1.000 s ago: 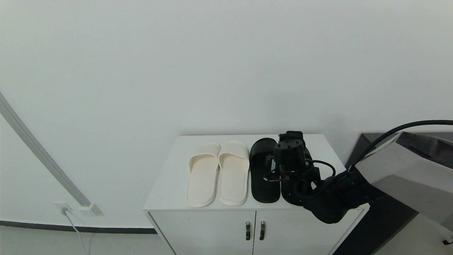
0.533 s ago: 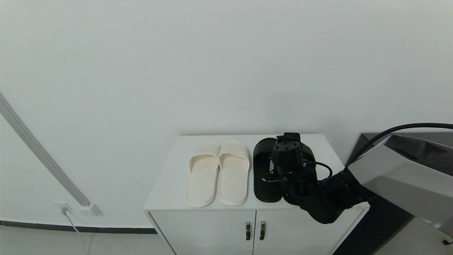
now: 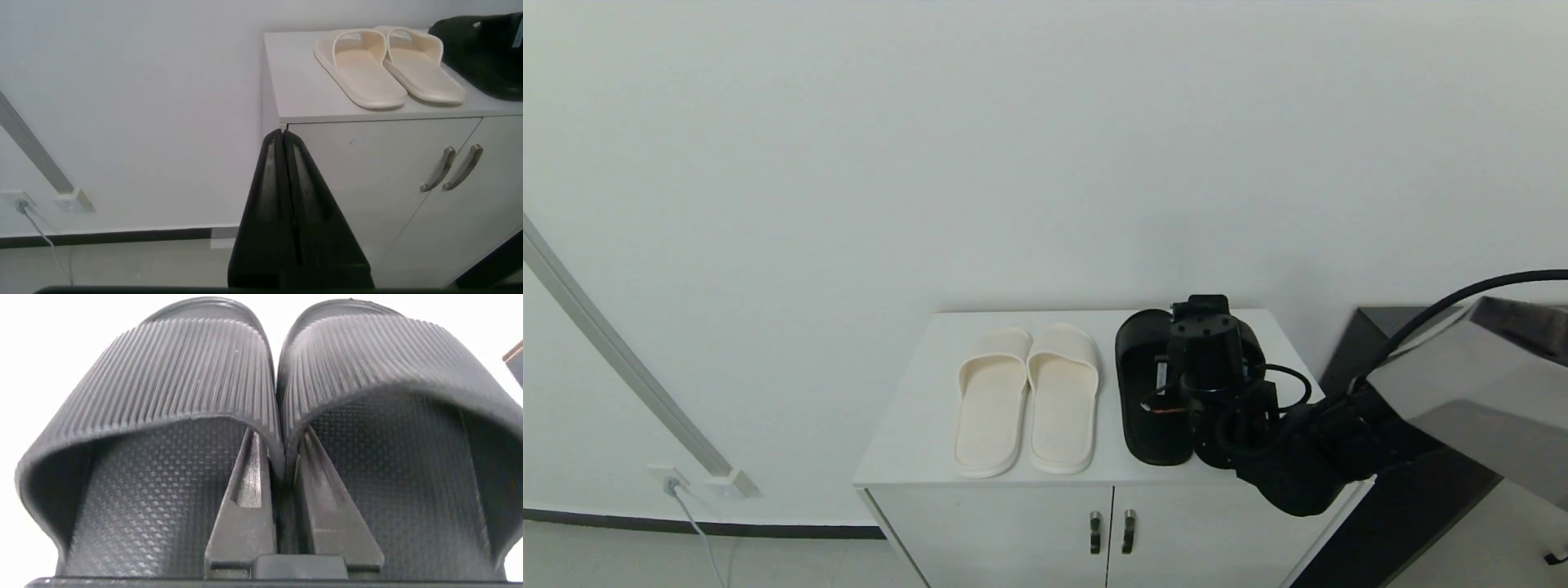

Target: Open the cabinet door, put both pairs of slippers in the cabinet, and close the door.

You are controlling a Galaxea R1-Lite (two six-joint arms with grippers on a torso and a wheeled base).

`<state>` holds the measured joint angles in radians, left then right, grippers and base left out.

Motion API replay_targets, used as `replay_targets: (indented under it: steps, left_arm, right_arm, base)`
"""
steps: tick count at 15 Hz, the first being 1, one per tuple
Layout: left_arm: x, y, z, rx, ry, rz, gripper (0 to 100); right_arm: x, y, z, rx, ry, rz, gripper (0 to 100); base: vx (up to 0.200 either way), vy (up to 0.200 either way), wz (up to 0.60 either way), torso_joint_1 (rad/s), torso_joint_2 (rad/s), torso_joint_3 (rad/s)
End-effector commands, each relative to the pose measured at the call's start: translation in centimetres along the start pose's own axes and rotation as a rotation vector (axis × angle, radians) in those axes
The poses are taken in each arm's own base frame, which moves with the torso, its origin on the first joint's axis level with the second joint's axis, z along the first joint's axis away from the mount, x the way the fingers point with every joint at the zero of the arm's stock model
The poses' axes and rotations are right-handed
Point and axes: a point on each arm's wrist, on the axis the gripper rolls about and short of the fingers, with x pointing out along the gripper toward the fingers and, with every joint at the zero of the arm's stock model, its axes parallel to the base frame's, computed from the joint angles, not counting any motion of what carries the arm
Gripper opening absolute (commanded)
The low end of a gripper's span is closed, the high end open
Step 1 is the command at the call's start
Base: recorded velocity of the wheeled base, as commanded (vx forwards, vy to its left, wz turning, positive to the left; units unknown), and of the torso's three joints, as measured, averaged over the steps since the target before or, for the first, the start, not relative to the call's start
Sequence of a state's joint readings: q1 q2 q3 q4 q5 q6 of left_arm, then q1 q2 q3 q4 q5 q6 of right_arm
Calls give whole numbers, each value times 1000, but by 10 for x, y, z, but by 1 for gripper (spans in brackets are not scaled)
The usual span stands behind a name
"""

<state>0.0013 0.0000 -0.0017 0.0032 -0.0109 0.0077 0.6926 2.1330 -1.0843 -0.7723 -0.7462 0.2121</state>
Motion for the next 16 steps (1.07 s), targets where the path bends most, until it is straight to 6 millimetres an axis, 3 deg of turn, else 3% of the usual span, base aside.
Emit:
replay_targets:
  steps: [1, 4, 6, 9, 16]
  left_arm:
    - [0, 0, 0, 0, 0, 0, 0]
    - [0, 0, 0, 0, 0, 0, 0]
    - [0, 0, 0, 0, 0, 0, 0]
    - [0, 0, 0, -2, 2, 0, 0]
    - [0, 0, 0, -2, 0, 0, 0]
  right_arm:
    - [-31, -13, 30, 19, -40, 64, 0]
    - [-85, -40, 46, -23, -34, 260, 0]
    - [-117, -57, 44, -36, -11, 411, 0]
    - [-148, -82, 44, -52, 10, 630, 0]
    - [-159, -88, 36, -77, 38, 724, 0]
  base:
    - [0, 0, 0, 0, 0, 0]
    - [0, 0, 0, 0, 0, 0]
    - [0, 0, 0, 0, 0, 0]
    - [0, 0, 0, 0, 0, 0]
    - [0, 0, 0, 0, 0, 0]
